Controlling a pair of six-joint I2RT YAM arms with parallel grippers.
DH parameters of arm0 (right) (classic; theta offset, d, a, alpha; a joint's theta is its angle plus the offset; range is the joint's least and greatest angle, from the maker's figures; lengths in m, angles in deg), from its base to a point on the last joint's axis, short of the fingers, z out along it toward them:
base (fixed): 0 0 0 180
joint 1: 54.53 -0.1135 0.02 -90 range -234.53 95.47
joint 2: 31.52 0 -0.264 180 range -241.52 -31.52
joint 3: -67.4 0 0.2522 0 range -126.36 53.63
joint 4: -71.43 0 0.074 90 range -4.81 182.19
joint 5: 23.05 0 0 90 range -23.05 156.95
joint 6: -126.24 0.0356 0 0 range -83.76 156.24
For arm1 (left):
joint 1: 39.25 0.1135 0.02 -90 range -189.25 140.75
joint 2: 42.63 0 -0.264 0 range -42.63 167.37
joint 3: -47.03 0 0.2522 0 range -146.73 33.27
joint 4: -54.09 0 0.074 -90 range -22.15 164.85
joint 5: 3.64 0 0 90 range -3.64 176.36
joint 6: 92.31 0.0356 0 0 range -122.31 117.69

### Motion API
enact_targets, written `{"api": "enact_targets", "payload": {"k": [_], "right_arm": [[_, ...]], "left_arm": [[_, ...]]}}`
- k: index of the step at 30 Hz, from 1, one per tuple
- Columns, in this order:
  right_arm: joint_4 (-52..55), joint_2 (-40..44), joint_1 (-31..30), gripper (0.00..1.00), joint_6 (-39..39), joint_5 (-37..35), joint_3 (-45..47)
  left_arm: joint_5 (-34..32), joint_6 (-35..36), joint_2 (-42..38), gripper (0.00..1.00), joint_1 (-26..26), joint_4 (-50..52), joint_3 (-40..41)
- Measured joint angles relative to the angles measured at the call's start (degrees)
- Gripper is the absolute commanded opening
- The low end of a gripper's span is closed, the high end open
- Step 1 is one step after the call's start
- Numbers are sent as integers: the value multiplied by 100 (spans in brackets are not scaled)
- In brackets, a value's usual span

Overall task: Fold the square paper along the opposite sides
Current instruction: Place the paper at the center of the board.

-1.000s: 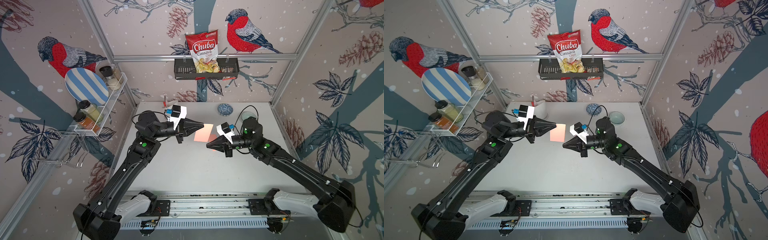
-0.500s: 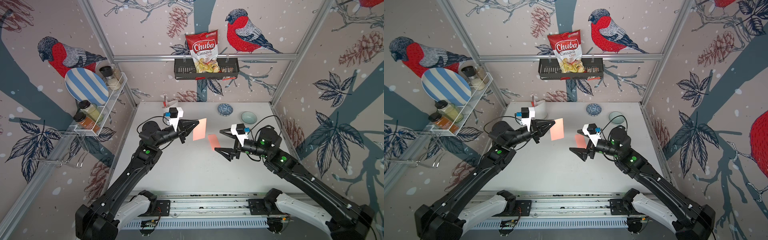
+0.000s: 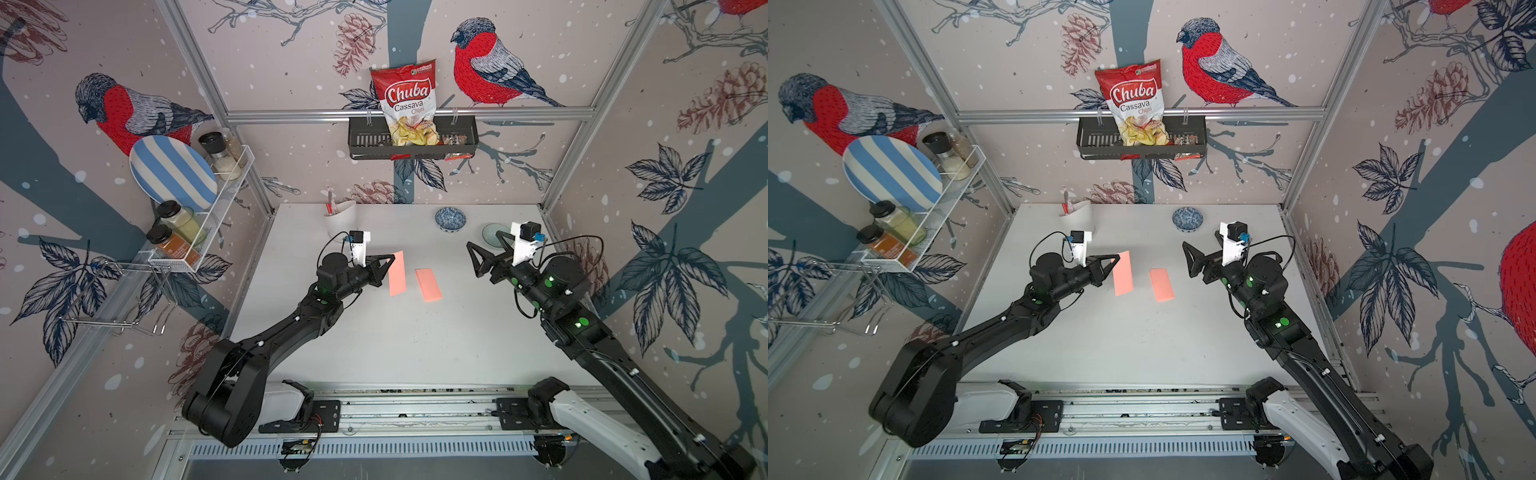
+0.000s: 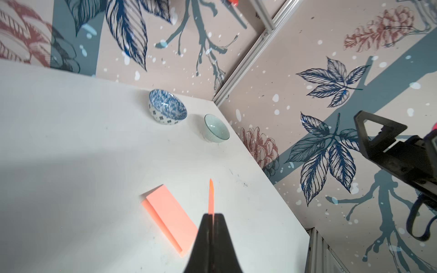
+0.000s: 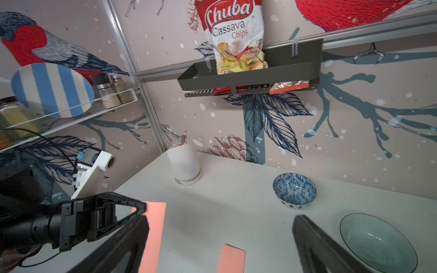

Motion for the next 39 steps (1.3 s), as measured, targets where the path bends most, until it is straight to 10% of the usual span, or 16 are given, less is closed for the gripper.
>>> {"api": "enact_targets", "payload": {"k": [12, 35, 39], "right_arm": [[-57, -431, 463, 100, 308, 214, 74], [-63, -511, 492, 100, 326, 210, 229], [-63, -505, 496, 100, 323, 210, 234]], "left_arm": [[470, -903, 2146, 0, 17, -1576, 457], [-214, -273, 3233, 0, 208, -1309, -396], [-411, -94, 3261, 18, 208, -949, -501]]}}
